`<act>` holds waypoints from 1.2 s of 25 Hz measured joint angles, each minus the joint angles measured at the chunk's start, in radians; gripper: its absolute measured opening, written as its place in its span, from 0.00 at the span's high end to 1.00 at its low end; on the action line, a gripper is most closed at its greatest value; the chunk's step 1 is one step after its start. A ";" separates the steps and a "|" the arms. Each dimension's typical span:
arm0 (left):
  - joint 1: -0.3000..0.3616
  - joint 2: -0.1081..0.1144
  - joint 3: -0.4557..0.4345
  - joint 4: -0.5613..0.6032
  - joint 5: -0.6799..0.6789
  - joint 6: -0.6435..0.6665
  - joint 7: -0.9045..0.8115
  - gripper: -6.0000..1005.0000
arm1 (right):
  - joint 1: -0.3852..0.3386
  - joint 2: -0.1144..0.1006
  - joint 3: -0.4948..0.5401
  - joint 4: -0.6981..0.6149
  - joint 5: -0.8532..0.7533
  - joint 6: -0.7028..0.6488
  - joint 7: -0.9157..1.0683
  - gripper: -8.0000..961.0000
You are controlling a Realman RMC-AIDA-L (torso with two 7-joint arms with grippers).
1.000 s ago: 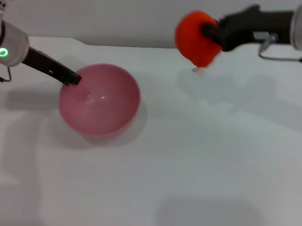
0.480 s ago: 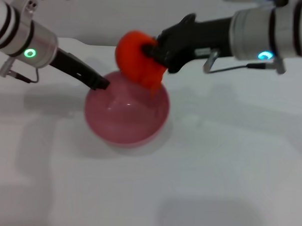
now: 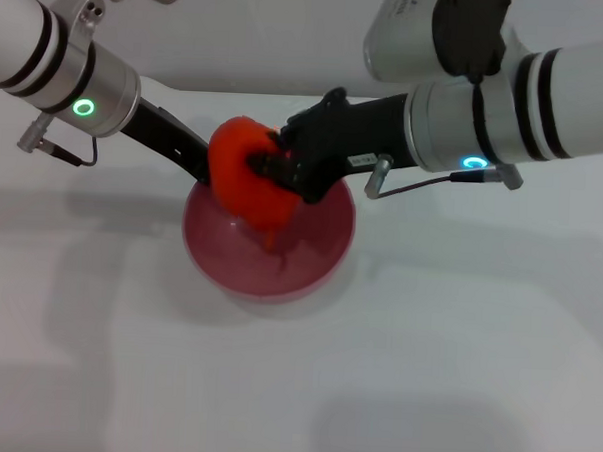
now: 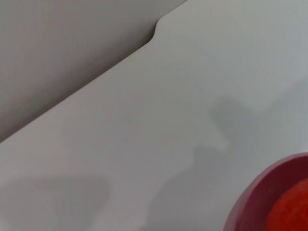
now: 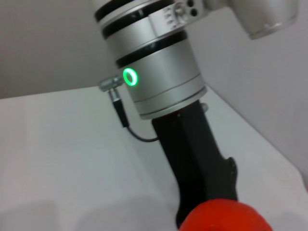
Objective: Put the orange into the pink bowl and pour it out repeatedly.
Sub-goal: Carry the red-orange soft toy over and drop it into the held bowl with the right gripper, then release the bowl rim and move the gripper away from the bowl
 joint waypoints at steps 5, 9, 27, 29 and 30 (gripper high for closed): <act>0.004 0.000 0.002 -0.006 0.000 0.002 -0.002 0.95 | -0.010 0.001 0.016 -0.017 0.000 0.009 0.000 0.73; 0.008 0.000 0.005 -0.010 0.000 0.000 -0.002 0.95 | -0.011 0.001 0.024 -0.028 0.000 0.001 0.000 0.64; 0.010 0.000 0.069 -0.078 0.009 0.006 -0.005 0.95 | -0.123 0.006 0.208 -0.024 0.077 0.093 -0.072 0.37; 0.010 0.000 0.070 -0.088 0.012 0.003 -0.005 0.95 | -0.131 0.006 0.225 -0.006 0.094 0.098 -0.084 0.37; 0.010 -0.001 0.070 -0.093 0.013 0.001 -0.005 0.95 | -0.135 0.005 0.234 0.003 0.105 0.099 -0.088 0.37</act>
